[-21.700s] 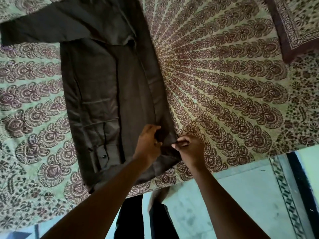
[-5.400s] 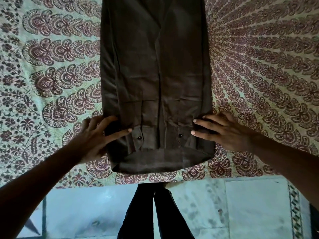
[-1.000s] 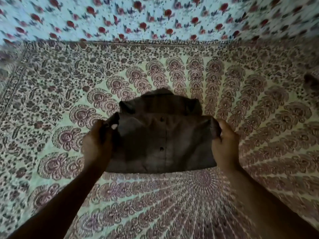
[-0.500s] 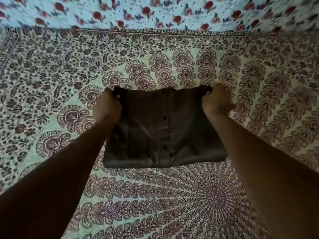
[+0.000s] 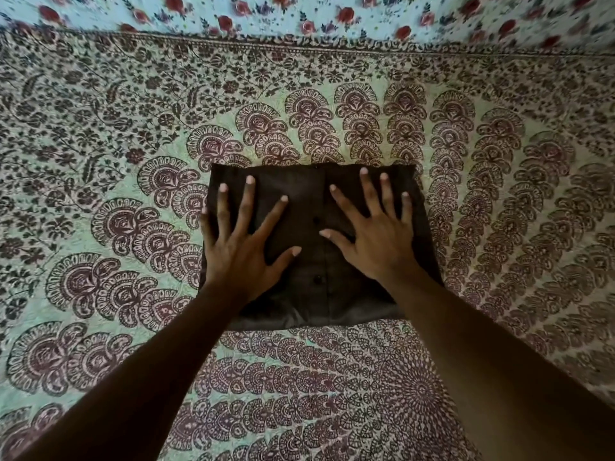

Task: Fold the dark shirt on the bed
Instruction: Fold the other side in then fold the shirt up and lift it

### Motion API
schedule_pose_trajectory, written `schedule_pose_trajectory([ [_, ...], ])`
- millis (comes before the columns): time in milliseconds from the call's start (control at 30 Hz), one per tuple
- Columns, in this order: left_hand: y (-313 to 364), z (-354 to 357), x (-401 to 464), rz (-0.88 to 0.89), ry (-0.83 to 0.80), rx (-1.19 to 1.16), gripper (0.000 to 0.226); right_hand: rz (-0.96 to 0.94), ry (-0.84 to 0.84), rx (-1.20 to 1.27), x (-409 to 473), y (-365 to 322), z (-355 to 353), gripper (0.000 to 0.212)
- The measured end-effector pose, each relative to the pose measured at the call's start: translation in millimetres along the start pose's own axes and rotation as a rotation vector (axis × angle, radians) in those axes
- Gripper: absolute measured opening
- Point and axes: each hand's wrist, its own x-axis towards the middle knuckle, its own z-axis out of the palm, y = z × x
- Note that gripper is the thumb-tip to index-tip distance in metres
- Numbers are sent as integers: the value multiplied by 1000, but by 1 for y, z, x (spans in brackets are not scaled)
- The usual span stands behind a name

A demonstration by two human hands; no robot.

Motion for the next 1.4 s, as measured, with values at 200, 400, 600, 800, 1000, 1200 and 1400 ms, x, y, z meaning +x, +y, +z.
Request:
schedule_pose_trajectory([
  [200, -2, 8, 3, -61, -47, -75, 92, 81, -12, 88, 9, 6, 4, 87],
  [400, -8, -12, 1, -157, -80, -297, 91, 53, -255, 152, 18, 7, -18, 86],
  [600, -8, -46, -44, -732, -102, -493, 76, -4, 61, 415, -30, -31, -45, 63],
  [800, -25, -51, -57, -796, -382, -938, 64, 140, -36, 849, -45, -72, -53, 19],
  [1000, 8, -112, -54, -438, -236, -1149, 23, 564, -331, 1154, -11, -100, -125, 96],
  [1200, 73, -144, -75, -251, -164, -1330, 25, 414, -495, 919, 0, -101, -200, 76],
  [1400, 107, -138, -105, -105, -183, -1341, 35, 309, -330, 557, -31, -85, -202, 33],
])
